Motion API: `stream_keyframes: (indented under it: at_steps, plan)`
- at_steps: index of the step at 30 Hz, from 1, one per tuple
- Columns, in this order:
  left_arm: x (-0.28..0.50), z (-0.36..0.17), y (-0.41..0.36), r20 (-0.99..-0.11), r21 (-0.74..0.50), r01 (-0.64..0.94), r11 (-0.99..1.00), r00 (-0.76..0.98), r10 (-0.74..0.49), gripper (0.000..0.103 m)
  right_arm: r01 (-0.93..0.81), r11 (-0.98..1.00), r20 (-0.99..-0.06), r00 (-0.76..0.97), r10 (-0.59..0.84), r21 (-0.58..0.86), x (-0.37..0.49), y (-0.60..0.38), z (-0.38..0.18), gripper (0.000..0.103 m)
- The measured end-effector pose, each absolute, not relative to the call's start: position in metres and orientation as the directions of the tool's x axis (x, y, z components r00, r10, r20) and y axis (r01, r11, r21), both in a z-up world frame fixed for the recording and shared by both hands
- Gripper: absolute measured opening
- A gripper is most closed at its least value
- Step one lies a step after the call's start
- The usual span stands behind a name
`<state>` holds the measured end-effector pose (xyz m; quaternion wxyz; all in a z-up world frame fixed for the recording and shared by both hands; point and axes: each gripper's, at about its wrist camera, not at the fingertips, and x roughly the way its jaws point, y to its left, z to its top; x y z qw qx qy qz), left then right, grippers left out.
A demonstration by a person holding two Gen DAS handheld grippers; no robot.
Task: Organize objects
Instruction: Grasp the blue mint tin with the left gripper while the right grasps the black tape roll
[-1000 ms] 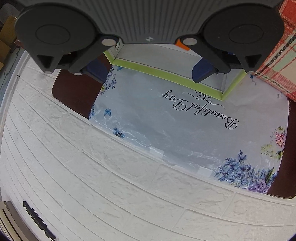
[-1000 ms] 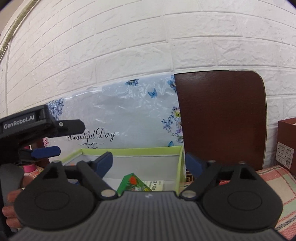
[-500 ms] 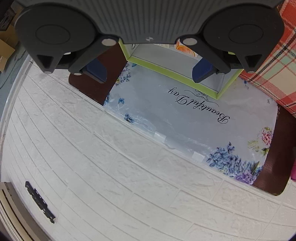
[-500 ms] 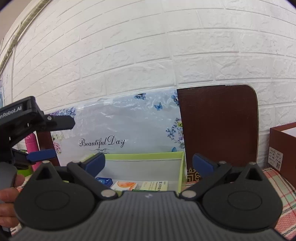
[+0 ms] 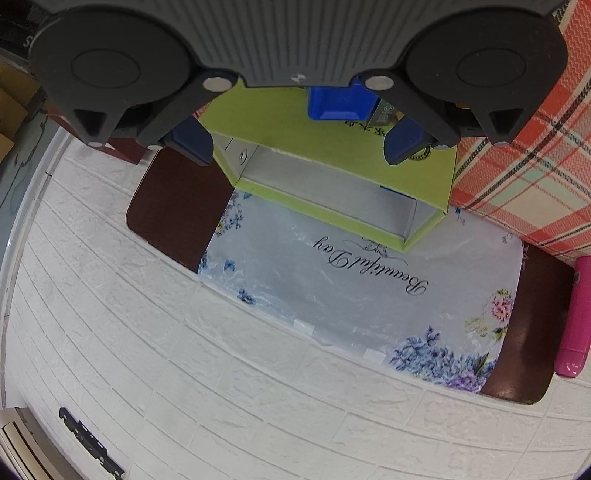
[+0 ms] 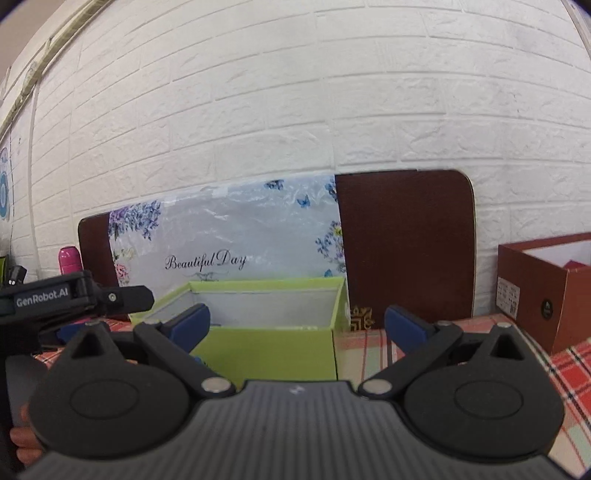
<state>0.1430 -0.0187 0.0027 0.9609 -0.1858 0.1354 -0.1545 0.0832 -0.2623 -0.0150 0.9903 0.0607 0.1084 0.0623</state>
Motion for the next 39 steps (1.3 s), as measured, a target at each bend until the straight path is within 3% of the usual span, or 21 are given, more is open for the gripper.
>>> stream_keyframes:
  at_steps: [2,9,15,18,23,30,31,32,33,35,37,39]
  plan:
    - [0.151,-0.004,-0.024,-0.256,-0.373,0.229,0.899,0.906,-0.337,0.102,-0.115,0.988,-0.258,0.956,0.138,0.105,0.086,-0.260,-0.023,0.103]
    - [0.153,-0.016,-0.037,-0.277,-0.268,0.248,0.931,0.905,-0.321,0.102,-0.202,0.978,-0.303,0.930,0.210,0.056,0.087,-0.247,-0.033,0.101]
    - [0.154,-0.020,-0.040,-0.289,-0.257,0.277,0.926,0.892,-0.347,0.098,-0.273,0.953,-0.392,0.869,0.302,0.130,0.098,-0.251,-0.041,0.059]
    - [0.155,-0.021,-0.043,-0.304,-0.243,0.283,0.928,0.886,-0.350,0.092,-0.222,0.965,-0.465,0.846,0.260,0.137,0.111,-0.256,-0.054,0.047]
    - [0.164,-0.029,-0.045,-0.344,-0.247,0.278,0.928,0.871,-0.352,0.091,-0.130,0.980,-0.526,0.828,0.192,0.154,0.125,-0.265,-0.070,0.045]
    - [0.174,-0.038,-0.049,-0.382,-0.240,0.267,0.933,0.858,-0.344,0.091,-0.103,0.980,-0.538,0.823,0.182,0.173,0.132,-0.264,-0.081,0.045]
    - [0.175,-0.039,-0.048,-0.386,-0.245,0.268,0.932,0.854,-0.348,0.081,-0.099,0.978,-0.541,0.821,0.183,0.181,0.134,-0.265,-0.082,0.045]
    - [0.175,-0.039,-0.048,-0.390,-0.245,0.269,0.932,0.853,-0.348,0.065,-0.098,0.977,-0.542,0.819,0.187,0.189,0.135,-0.266,-0.082,0.045]
    - [0.175,-0.039,-0.048,-0.396,-0.247,0.276,0.929,0.846,-0.357,0.064,-0.098,0.976,-0.540,0.820,0.191,0.195,0.135,-0.266,-0.082,0.043]
    - [0.176,-0.040,-0.046,-0.394,-0.270,0.276,0.922,0.842,-0.367,0.064,-0.111,0.974,-0.534,0.821,0.201,0.196,0.134,-0.266,-0.082,0.024]
    - [0.177,-0.040,-0.044,-0.389,-0.293,0.273,0.916,0.841,-0.375,0.065,-0.111,0.977,-0.534,0.823,0.192,0.180,0.134,-0.264,-0.081,0.022]
    - [0.180,-0.041,-0.044,-0.384,-0.328,0.256,0.909,0.843,-0.376,0.077,-0.108,0.978,-0.537,0.822,0.190,0.180,0.136,-0.263,-0.082,0.022]
